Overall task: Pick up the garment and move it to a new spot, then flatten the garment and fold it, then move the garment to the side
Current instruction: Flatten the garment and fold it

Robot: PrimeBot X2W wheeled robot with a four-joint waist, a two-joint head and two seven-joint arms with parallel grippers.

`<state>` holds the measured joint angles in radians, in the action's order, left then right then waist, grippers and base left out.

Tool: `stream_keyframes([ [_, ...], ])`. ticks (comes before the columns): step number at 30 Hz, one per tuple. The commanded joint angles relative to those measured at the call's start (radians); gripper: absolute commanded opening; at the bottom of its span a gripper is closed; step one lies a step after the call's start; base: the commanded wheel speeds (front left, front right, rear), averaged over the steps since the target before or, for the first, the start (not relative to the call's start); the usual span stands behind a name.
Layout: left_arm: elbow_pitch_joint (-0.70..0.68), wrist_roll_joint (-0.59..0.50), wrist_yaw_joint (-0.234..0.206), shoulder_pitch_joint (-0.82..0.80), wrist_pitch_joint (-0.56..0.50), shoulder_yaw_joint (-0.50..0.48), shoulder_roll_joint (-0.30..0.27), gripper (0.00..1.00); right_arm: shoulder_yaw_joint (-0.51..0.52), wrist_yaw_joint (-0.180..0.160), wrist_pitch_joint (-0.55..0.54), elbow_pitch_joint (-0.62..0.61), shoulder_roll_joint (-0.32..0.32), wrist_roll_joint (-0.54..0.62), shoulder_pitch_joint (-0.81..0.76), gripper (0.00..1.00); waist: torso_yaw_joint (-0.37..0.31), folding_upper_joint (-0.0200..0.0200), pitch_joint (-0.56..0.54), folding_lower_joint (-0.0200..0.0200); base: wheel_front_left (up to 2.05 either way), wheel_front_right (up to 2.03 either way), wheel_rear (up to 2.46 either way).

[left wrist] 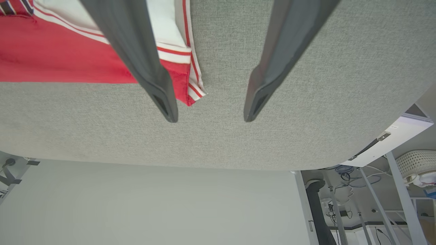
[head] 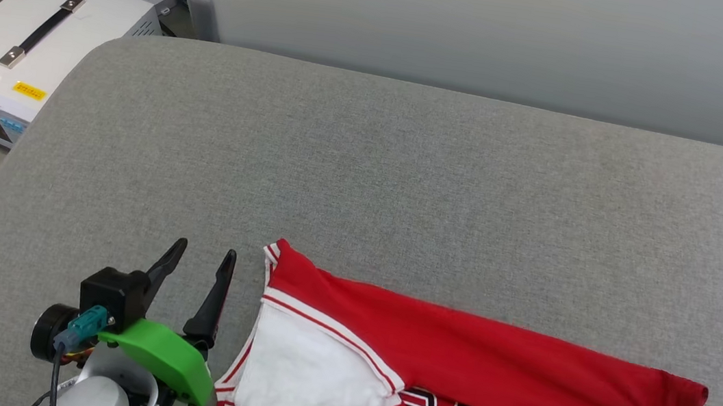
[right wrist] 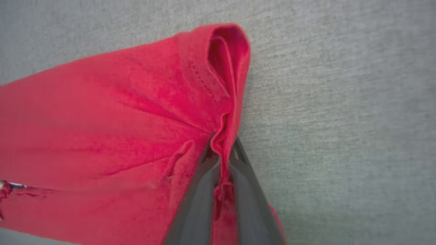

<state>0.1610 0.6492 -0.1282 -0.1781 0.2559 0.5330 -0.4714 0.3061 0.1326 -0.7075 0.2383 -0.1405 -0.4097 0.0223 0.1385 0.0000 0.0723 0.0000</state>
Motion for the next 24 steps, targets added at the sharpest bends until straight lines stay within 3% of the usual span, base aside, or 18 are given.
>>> stream_keyframes([
  [1,0.003,-0.012,0.004,0.018,0.006,-0.005,0.004,1.00,0.020,-0.002,0.011,0.014,-0.024,0.000,-0.020,0.00,-0.001,0.0000,-0.006,0.0000,0.00,0.00,0.00],
  [12,0.013,-0.011,0.008,0.027,0.006,-0.008,0.008,1.00,0.129,-0.002,0.113,0.046,-0.115,0.047,-0.007,0.00,-0.009,0.0000,-0.027,0.0000,0.00,0.00,0.00],
  [20,0.021,-0.008,0.003,0.052,0.006,-0.008,0.016,1.00,0.085,-0.002,0.077,-0.022,-0.085,0.015,-0.039,0.00,-0.021,0.0000,-0.075,0.0000,0.00,0.00,0.00],
  [24,0.019,-0.004,-0.002,0.070,0.006,-0.009,0.015,1.00,0.016,-0.002,0.034,-0.103,-0.067,-0.041,-0.084,0.00,-0.026,0.0000,-0.104,0.0000,0.00,0.00,0.00],
])
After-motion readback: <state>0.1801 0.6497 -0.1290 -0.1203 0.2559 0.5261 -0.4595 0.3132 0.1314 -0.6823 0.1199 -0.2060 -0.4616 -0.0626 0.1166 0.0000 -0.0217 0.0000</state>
